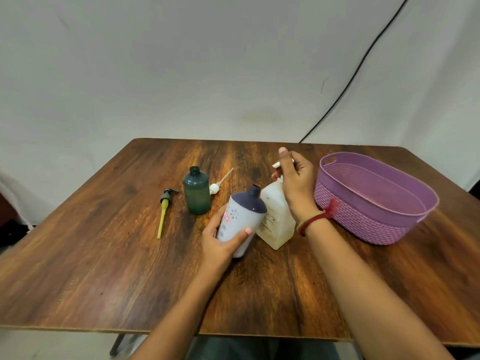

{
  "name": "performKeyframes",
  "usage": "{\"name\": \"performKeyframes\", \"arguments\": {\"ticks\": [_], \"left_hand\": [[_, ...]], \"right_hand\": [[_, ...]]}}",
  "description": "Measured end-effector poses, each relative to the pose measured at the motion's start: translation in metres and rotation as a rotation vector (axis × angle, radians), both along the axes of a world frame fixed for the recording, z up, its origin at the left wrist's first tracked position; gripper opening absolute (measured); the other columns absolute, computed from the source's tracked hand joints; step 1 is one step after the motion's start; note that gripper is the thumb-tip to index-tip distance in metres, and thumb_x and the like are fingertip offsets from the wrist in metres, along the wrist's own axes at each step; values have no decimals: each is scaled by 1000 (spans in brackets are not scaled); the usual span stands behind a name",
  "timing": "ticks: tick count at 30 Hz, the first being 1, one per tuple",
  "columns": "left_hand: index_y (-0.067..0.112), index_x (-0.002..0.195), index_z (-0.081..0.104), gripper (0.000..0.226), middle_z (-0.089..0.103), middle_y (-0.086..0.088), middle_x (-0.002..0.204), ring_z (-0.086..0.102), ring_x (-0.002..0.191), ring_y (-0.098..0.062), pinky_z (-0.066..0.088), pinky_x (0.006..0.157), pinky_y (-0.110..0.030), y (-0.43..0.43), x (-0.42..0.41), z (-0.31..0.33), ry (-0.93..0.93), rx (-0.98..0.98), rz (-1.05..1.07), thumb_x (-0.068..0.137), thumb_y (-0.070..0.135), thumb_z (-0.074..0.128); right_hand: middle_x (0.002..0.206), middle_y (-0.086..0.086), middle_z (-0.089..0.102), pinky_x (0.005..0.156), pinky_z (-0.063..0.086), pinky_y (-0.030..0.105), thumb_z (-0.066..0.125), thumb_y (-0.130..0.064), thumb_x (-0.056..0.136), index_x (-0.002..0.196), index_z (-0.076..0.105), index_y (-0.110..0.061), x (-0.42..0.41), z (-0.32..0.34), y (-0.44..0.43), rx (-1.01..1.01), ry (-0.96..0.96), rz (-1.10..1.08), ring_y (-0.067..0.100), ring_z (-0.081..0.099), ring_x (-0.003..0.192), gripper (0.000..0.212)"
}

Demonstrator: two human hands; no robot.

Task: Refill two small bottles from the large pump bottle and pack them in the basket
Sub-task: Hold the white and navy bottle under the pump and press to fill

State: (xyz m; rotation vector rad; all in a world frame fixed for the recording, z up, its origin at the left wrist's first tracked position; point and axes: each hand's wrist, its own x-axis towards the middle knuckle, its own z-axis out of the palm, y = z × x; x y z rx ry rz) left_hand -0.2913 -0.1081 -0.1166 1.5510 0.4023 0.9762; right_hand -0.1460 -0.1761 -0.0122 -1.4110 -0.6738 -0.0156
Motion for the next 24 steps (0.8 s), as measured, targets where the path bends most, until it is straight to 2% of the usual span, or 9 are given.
{"name": "performKeyframes", "arguments": {"ticks": [4, 6, 9, 12, 14, 17, 21, 24], "left_hand": [[25, 120, 58, 86, 64, 4, 114, 61, 102, -7, 52, 75, -22, 6, 0, 18, 10, -75, -103, 47, 65, 80], [21, 116, 60, 85, 65, 1, 109, 63, 96, -10, 52, 72, -23, 10, 0, 28, 8, -40, -125, 48, 70, 77], [25, 109, 63, 75, 67, 9, 99, 63, 91, -6, 52, 69, -21, 12, 1, 41, 40, 6, -141, 50, 68, 77], [26, 109, 63, 68, 66, 8, 100, 62, 90, -5, 52, 70, -22, 11, 2, 49, 69, 37, -143, 51, 58, 80], [25, 113, 63, 76, 65, 9, 103, 62, 93, -4, 53, 73, -21, 9, 3, 52, 81, 67, -142, 51, 64, 79], [31, 111, 62, 74, 66, 19, 100, 61, 92, 1, 51, 72, -17, 6, 3, 58, 88, 82, -122, 49, 67, 78], [35, 108, 61, 72, 66, 11, 100, 63, 91, -2, 51, 68, -18, 6, 2, 62, 98, 68, -104, 47, 67, 78], [33, 111, 59, 72, 64, 10, 104, 62, 91, 1, 50, 68, -16, 4, 2, 66, 115, 77, -98, 47, 59, 78]], "right_hand": [[54, -3, 54, 59, 44, 28, 46, -28, 98, 63, 56, -19, 1, 1, 0, -34, -22, -10, 11, 52, 54, 37], [55, -4, 54, 60, 44, 31, 45, -26, 98, 63, 57, -19, 3, 1, 0, -25, -12, 15, 12, 52, 55, 37], [57, -5, 54, 62, 44, 28, 43, -22, 98, 64, 56, -17, 2, 0, -1, -23, -13, 28, 5, 52, 56, 37], [60, -5, 53, 59, 43, 17, 41, -20, 99, 66, 56, -15, -1, 1, -2, -15, -2, 26, -2, 50, 55, 36], [63, -4, 54, 58, 42, 15, 40, -22, 99, 67, 56, -15, 0, 2, -3, -21, -1, 16, 1, 51, 59, 37], [65, -2, 54, 56, 41, 16, 39, -25, 100, 69, 56, -13, 0, 2, -4, -55, -4, 19, 7, 50, 63, 37], [62, -3, 53, 53, 39, 11, 40, -21, 99, 65, 55, -16, -1, 1, -3, -36, 8, 40, -4, 49, 55, 38], [62, -4, 53, 56, 42, 14, 40, -18, 99, 64, 55, -17, 2, 3, -5, -10, 23, 69, -5, 50, 55, 38]]}}
